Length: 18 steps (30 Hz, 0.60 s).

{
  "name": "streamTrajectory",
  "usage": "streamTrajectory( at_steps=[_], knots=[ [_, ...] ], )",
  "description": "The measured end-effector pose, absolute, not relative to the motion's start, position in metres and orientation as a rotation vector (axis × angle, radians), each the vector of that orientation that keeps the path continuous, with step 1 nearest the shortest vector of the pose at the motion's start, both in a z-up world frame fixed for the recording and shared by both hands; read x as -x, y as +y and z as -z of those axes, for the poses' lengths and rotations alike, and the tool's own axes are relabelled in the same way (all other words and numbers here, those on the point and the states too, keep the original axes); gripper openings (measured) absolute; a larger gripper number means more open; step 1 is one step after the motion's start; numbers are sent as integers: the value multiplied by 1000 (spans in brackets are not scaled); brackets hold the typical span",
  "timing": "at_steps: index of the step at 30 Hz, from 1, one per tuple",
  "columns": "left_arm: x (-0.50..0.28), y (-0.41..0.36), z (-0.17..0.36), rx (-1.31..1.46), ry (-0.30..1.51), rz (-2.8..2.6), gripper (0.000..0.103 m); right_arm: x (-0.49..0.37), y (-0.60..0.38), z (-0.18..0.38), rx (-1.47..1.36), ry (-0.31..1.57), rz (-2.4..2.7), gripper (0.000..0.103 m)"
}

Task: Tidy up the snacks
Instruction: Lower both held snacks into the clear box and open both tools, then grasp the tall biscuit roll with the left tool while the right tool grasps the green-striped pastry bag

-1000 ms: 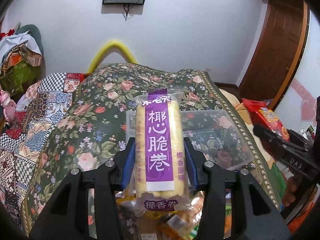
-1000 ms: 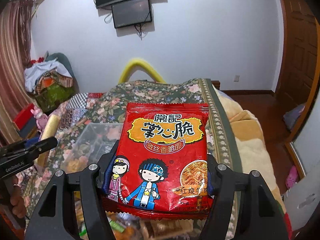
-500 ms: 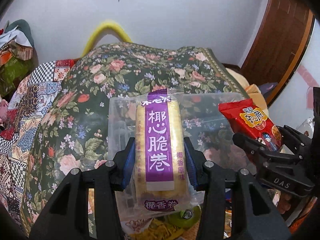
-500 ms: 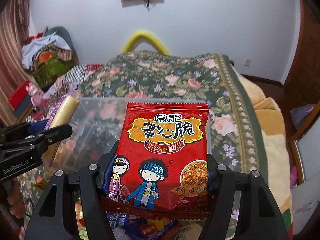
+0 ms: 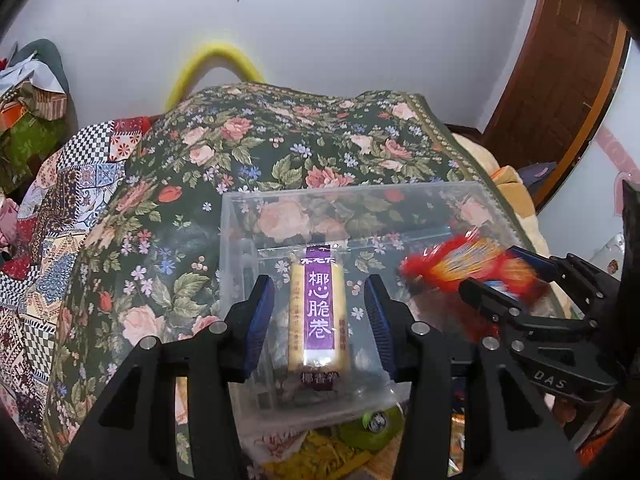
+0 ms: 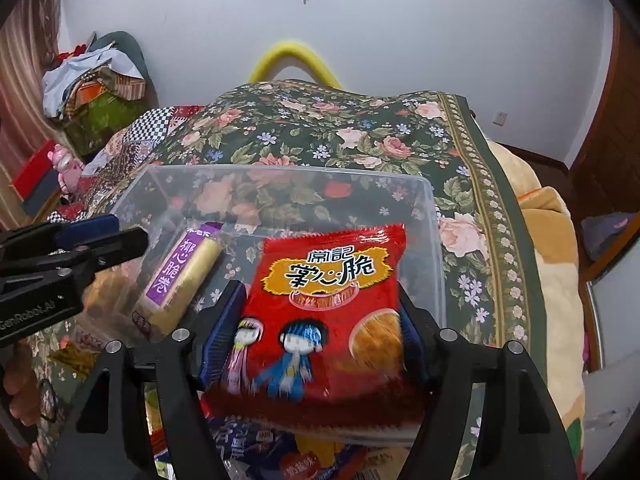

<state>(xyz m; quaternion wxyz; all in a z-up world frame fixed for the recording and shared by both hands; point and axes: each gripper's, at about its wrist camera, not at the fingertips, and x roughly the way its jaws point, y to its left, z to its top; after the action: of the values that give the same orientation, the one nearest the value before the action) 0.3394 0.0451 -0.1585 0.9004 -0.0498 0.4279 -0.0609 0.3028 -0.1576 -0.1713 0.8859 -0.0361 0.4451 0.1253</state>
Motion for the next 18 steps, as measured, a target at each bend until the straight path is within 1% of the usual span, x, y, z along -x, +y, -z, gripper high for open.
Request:
streamTrajectory(
  at_steps=[6,8,12,18],
  knots=[
    [-307,50,128,99,820,127,52,-285,-160,147,94,862,-246,80],
    [-295,51,118,96,798,129,53,-277,-161,138,98,839,-245,82],
    [-264,55,100,81,757,134,57,-255,-164,117,74,793,-255,83],
    [-224,60,92,89,743,141,60,-221,-167,100,64,754,-267,83]
  ],
)
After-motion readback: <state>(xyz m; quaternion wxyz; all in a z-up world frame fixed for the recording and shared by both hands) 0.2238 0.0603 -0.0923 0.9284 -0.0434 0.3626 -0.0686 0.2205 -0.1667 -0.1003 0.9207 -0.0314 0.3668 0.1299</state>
